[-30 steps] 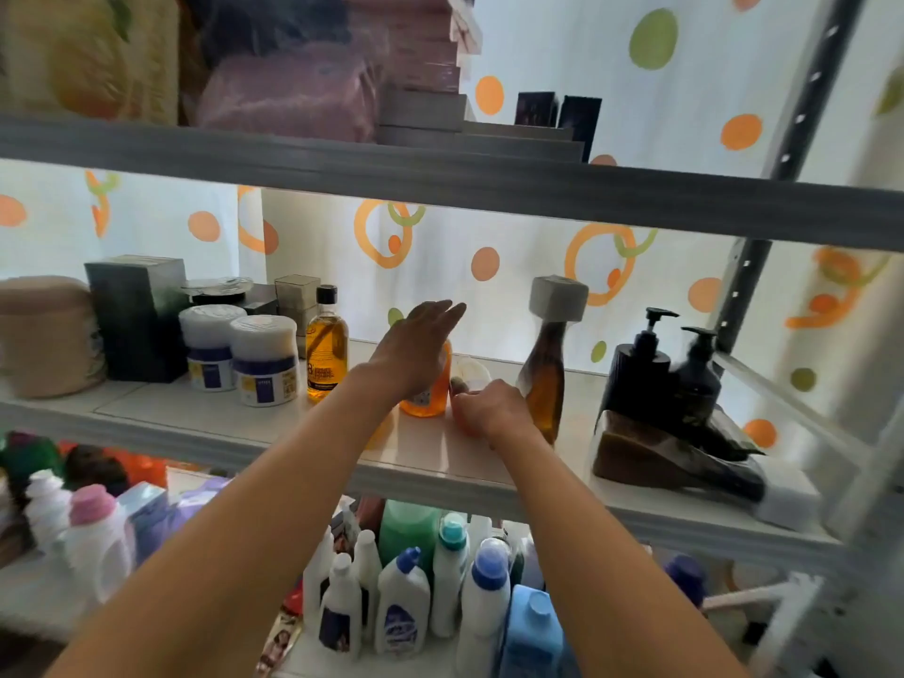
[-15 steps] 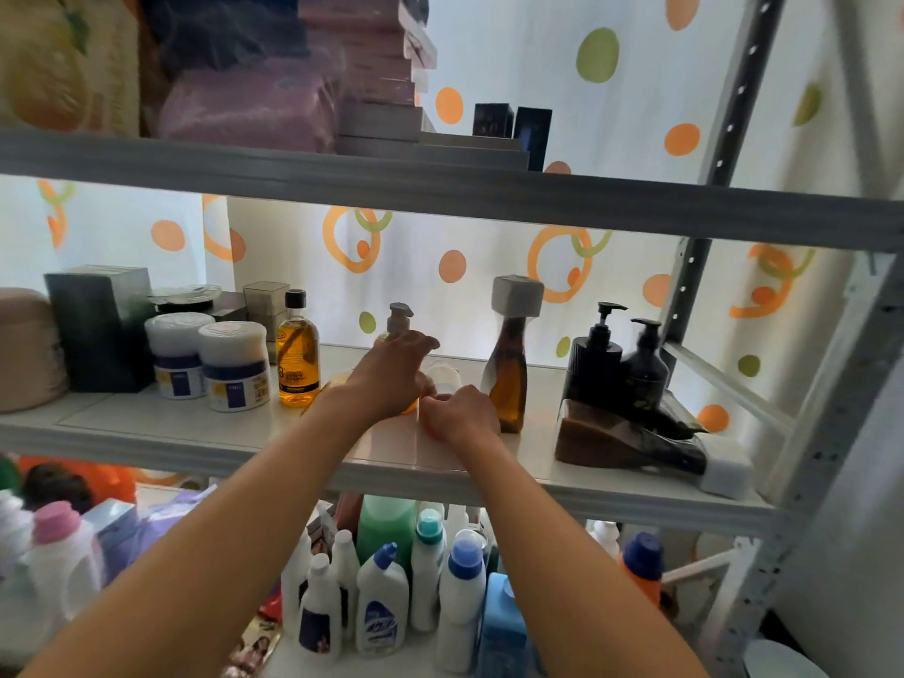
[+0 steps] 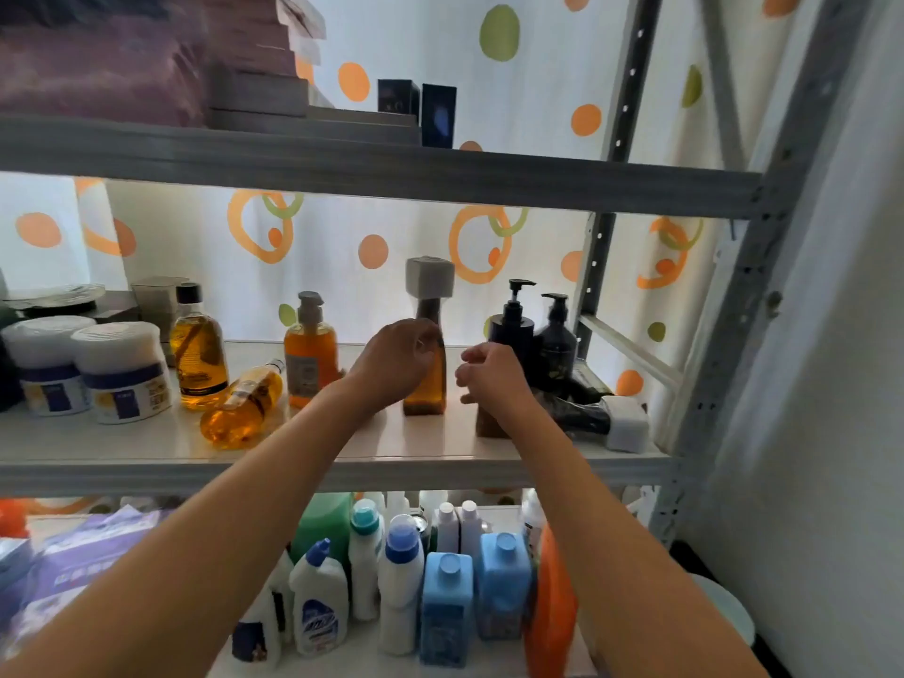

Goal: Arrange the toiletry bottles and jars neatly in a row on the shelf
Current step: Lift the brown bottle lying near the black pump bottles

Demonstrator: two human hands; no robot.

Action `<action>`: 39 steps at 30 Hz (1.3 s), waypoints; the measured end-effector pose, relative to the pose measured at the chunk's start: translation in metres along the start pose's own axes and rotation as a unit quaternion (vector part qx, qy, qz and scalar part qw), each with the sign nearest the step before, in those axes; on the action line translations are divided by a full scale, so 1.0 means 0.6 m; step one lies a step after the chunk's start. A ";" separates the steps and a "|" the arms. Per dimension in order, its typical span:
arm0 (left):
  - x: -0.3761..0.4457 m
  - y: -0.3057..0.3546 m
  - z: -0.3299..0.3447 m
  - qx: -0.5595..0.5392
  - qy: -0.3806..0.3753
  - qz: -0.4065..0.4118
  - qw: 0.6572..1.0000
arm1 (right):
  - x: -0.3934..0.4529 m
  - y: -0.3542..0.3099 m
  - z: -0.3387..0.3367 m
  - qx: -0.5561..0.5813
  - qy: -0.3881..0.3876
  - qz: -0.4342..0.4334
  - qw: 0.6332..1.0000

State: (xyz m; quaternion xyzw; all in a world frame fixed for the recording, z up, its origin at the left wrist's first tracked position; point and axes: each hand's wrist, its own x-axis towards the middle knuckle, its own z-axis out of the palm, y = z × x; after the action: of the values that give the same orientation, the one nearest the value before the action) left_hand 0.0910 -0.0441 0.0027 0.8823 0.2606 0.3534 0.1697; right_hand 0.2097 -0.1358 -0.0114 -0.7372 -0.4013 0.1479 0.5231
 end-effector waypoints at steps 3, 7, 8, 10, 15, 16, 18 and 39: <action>0.013 0.024 0.044 0.001 -0.016 -0.008 1.000 | 0.004 0.031 -0.052 0.030 0.047 -0.004 0.998; 0.020 0.052 0.089 0.012 -0.050 0.042 0.998 | 0.005 0.065 -0.100 0.011 0.094 -0.002 0.996; 0.021 0.060 0.098 0.029 -0.071 0.060 0.995 | 0.004 0.070 -0.110 -0.004 0.101 -0.005 0.995; 0.024 0.073 0.113 0.091 -0.115 0.106 0.983 | 0.005 0.080 -0.123 -0.030 0.106 -0.008 0.994; 0.041 0.062 0.145 0.160 -0.169 0.107 0.967 | 0.013 0.093 -0.144 -0.065 0.107 -0.006 0.992; 0.045 0.059 0.149 0.161 -0.177 0.101 0.966 | 0.014 0.097 -0.146 -0.074 0.108 -0.006 0.991; 0.053 0.055 0.157 0.142 -0.181 0.088 0.969 | 0.016 0.108 -0.147 -0.104 0.104 -0.005 0.989; 0.037 0.054 0.143 0.178 -0.178 0.067 0.966 | -0.015 0.093 -0.148 -0.354 -0.049 -0.080 0.930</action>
State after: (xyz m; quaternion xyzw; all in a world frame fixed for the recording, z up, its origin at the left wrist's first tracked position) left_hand 0.1768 -0.0676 -0.0293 0.9624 0.2250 0.1493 0.0295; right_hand 0.2850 -0.2081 -0.0264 -0.8315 -0.5110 -0.0101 0.2179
